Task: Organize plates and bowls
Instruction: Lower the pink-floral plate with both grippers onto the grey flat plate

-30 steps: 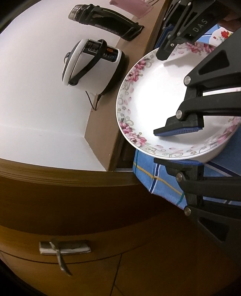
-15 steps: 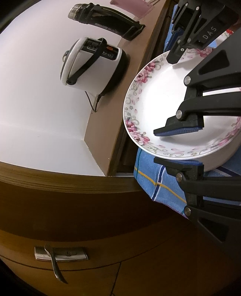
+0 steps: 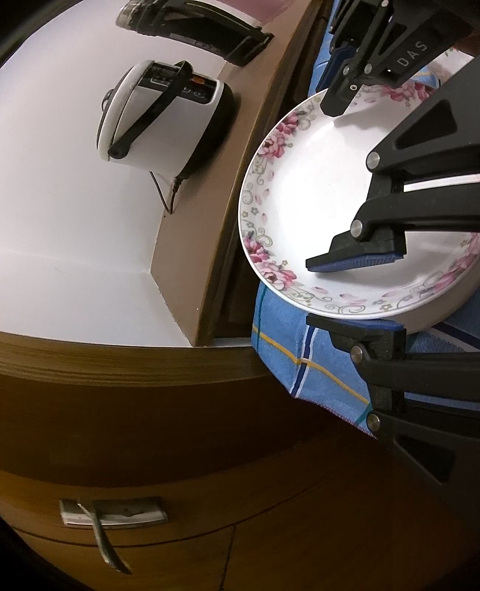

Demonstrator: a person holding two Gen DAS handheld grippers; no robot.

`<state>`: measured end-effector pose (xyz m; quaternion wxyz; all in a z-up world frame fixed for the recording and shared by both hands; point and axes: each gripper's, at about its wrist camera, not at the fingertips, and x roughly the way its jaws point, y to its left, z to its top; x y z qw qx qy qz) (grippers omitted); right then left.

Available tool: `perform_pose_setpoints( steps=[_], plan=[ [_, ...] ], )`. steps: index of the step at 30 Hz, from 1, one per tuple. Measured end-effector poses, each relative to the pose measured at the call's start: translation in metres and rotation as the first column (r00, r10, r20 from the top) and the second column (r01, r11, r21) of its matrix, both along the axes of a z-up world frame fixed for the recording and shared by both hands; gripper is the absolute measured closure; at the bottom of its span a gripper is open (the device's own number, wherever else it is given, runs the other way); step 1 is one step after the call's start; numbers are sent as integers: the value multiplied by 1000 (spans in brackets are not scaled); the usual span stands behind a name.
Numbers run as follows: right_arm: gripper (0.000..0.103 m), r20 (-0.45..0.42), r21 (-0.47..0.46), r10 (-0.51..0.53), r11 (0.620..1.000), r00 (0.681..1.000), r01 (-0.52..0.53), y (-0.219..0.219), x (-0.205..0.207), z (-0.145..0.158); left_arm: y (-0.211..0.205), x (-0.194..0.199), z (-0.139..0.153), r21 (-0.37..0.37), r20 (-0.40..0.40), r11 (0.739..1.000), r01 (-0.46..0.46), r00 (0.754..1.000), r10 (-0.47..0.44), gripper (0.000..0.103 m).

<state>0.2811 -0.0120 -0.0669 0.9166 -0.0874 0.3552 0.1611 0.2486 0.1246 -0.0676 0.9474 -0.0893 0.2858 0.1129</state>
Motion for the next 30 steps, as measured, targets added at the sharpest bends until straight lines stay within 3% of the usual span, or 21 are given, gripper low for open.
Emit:
perform_pose_setpoints(
  steps=[30],
  plan=[
    [85,-27,-22,-15,1000,1000,15,5,7,-4,0,13,-10,-13,-59,999,31,998,-31,80]
  ],
)
